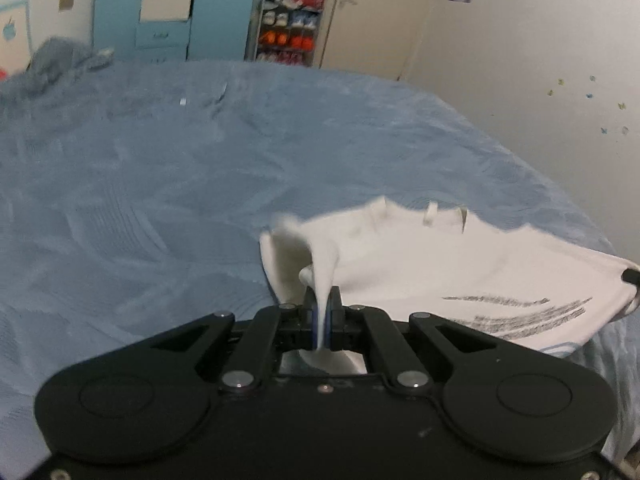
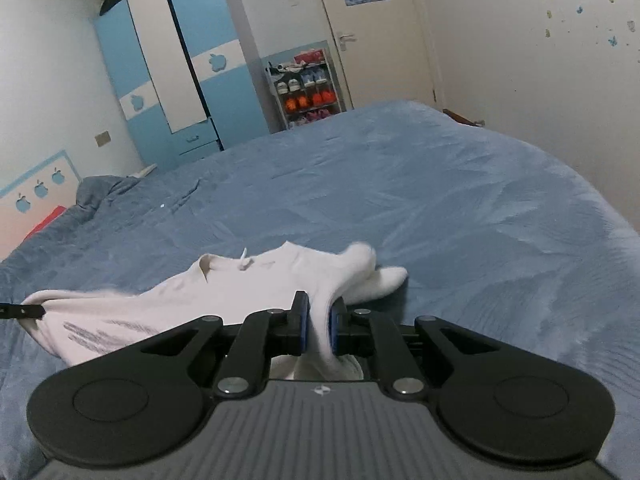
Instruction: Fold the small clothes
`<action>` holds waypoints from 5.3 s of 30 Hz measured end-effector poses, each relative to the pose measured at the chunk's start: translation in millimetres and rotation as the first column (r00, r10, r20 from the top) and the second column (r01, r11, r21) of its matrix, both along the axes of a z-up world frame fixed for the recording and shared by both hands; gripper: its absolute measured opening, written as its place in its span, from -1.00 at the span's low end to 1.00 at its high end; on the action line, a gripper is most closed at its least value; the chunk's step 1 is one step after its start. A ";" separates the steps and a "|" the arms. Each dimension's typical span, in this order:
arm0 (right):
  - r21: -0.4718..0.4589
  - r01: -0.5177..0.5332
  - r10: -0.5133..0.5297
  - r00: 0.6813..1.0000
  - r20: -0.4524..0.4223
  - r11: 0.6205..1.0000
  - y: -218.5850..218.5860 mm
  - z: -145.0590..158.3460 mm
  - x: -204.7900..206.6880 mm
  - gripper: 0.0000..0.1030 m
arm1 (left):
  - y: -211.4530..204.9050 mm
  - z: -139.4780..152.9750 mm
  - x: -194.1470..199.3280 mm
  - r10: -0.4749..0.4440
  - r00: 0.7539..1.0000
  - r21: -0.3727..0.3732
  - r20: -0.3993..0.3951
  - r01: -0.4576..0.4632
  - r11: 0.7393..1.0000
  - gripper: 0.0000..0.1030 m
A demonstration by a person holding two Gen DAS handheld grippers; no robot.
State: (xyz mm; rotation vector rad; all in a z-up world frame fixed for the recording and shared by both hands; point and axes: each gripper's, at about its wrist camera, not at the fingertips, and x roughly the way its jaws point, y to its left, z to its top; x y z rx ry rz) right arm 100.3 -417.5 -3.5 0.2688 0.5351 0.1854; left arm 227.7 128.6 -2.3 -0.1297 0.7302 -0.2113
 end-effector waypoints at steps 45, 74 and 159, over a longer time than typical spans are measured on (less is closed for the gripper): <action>-0.224 0.358 -0.300 0.919 0.254 0.907 50.1 -67.5 39.3 -0.90 | -32.7 -61.9 62.5 -0.003 0.999 0.001 0.040 0.003 1.000 -0.77; -0.167 0.286 -0.258 0.951 0.172 0.943 46.6 -89.2 60.9 -0.90 | -66.6 -122.0 87.4 0.045 0.997 0.276 -0.055 -0.028 0.961 -0.76; -0.104 0.204 -0.197 0.978 0.069 0.974 38.3 -57.3 -72.9 -0.39 | -26.9 -54.0 -145.3 0.086 0.994 0.058 0.066 -0.089 0.994 -0.01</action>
